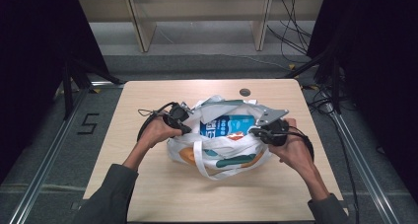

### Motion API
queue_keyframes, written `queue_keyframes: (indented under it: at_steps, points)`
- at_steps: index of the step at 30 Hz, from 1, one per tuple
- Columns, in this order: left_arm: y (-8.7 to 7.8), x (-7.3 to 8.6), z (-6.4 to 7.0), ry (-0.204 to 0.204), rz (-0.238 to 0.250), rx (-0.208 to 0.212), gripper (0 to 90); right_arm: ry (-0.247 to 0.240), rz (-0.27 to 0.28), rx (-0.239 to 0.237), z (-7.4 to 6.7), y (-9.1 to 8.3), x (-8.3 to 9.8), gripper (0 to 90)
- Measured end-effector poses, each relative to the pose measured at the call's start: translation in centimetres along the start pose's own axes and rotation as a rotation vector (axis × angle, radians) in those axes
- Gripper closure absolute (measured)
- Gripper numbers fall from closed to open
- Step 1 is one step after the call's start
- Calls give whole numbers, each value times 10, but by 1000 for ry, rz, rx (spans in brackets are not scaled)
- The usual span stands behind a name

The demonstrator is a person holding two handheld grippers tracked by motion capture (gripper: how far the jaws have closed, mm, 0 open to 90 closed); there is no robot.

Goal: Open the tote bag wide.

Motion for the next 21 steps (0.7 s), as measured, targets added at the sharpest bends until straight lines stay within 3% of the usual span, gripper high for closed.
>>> queue_keyframes:
  at_steps: [1, 2, 3, 4, 6, 8, 9, 10, 11, 14, 15, 16, 18, 21]
  points:
    - [0, 2, -6, -12, -8, -20, 891, 2, -51, 11, 4, -2, 11, 900]
    - [0, 1, -8, -49, 15, -4, 892, 6, -71, 7, 6, -1, 21, 900]
    - [-1, 2, -9, -51, 15, -1, 891, 37, -85, 0, 6, 0, 31, 900]
    - [-2, 2, -9, -40, 19, -7, 891, 56, -148, -32, 4, 6, 53, 900]
    - [-3, 1, -6, -20, 24, -16, 889, 71, -144, -28, 3, 10, 60, 900]
    - [-8, -6, -3, -30, 63, 11, 852, 83, -123, -32, 3, 10, 62, 900]
    - [-11, -11, -1, -50, 108, 25, 840, 81, -105, -25, 3, 5, 57, 900]
    - [-16, -15, 0, -33, 120, 32, 841, 68, -89, -20, 4, -3, 49, 900]
    - [-18, -22, 2, -54, 166, 37, 843, 49, -54, 6, 8, -10, 39, 900]
    - [-25, -39, -2, -70, 241, 7, 859, 26, 60, 4, 8, -30, 6, 900]
    - [-26, -46, -5, -95, 280, -9, 869, 18, 106, 6, 7, -33, -5, 900]
    - [-26, -51, -7, -115, 299, -6, 875, 1, 155, 16, 6, -34, -16, 900]
    - [-24, -59, -15, -142, 327, -38, 883, 24, 233, -10, -1, -30, -33, 900]
    - [-11, -65, -25, -189, 309, -43, 885, 18, 266, -30, -8, -11, -47, 900]
Point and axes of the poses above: each handheld gripper's, and its own axes: y roughly forward along the jaws, x roughly out of its underside, z roughly to its right, the point moved 8 cm from there along y, roughly forward along the jaws, and after that the axes turned 13 degrees about -y, right-handed, at the moved point
